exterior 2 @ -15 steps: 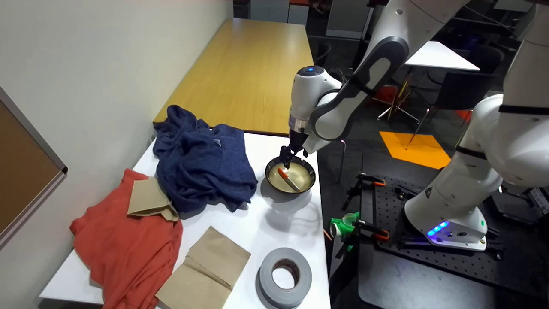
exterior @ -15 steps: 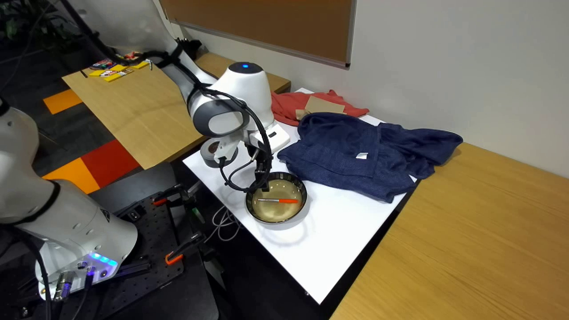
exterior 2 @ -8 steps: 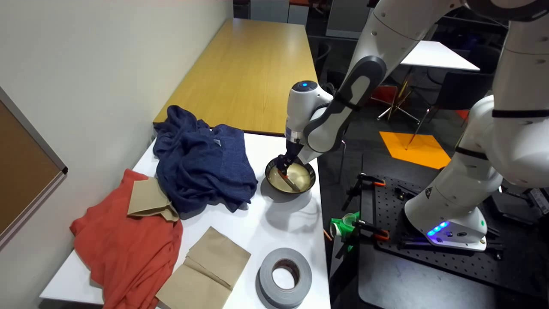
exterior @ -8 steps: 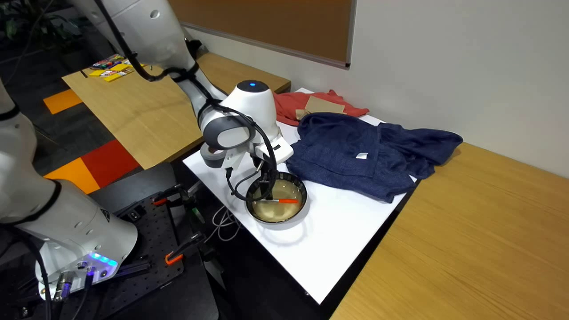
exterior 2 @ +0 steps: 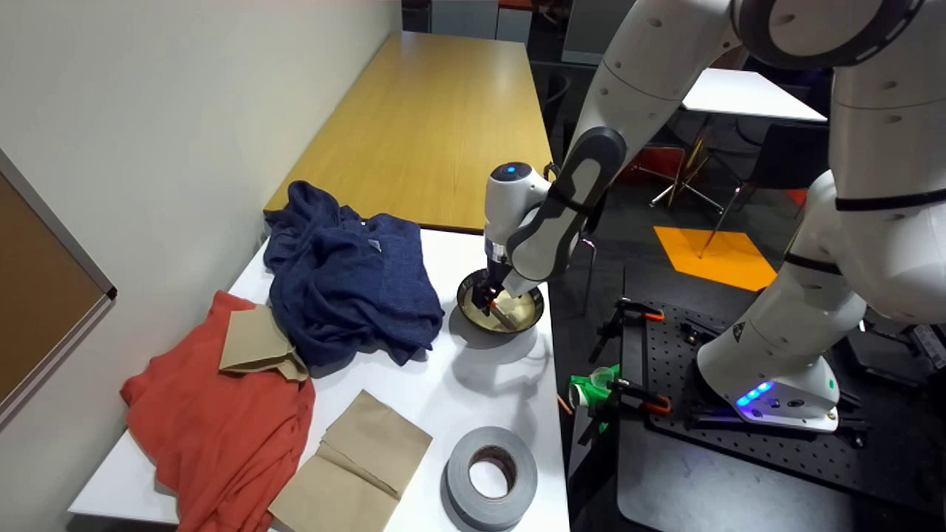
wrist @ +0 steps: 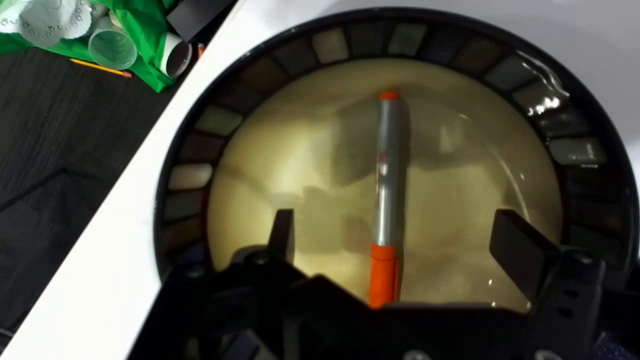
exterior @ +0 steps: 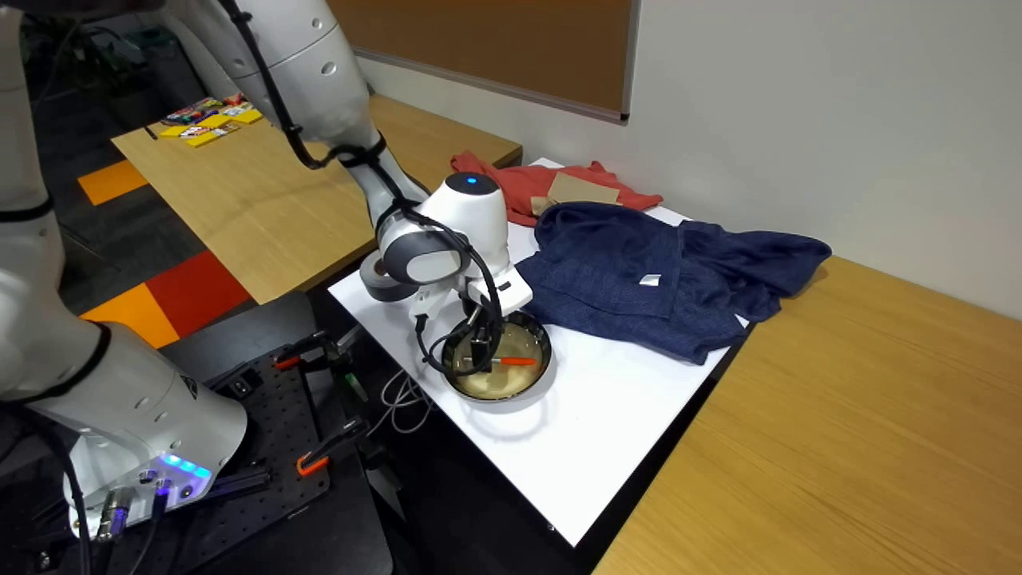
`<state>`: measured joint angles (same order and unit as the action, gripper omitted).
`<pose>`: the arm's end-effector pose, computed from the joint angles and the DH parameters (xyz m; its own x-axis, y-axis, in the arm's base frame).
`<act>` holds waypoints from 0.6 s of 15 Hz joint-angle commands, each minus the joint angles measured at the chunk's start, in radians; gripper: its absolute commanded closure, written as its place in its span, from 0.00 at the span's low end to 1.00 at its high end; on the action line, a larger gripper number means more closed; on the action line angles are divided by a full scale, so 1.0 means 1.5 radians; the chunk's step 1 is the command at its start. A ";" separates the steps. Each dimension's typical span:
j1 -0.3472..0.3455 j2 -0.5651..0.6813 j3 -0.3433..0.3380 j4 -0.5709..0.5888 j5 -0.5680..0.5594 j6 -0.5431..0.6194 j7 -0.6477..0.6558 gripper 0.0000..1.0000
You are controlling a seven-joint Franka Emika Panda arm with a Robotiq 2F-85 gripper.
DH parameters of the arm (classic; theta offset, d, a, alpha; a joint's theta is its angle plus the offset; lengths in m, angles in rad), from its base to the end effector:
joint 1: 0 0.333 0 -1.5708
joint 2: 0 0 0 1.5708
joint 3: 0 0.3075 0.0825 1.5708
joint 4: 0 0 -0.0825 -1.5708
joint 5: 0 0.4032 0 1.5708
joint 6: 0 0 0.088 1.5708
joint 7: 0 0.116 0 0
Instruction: Remove the pen from the bowl, put the pen inside the bowl, remove the pen from the bowl
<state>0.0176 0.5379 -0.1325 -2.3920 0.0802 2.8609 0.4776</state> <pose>0.4701 -0.0683 0.0589 0.7927 -0.6089 -0.0305 -0.6058 -0.7923 0.0725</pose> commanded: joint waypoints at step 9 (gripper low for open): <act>0.012 0.052 -0.013 0.039 0.040 0.012 -0.014 0.66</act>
<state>0.0225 0.6058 -0.1391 -2.3418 0.1054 2.8609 0.4776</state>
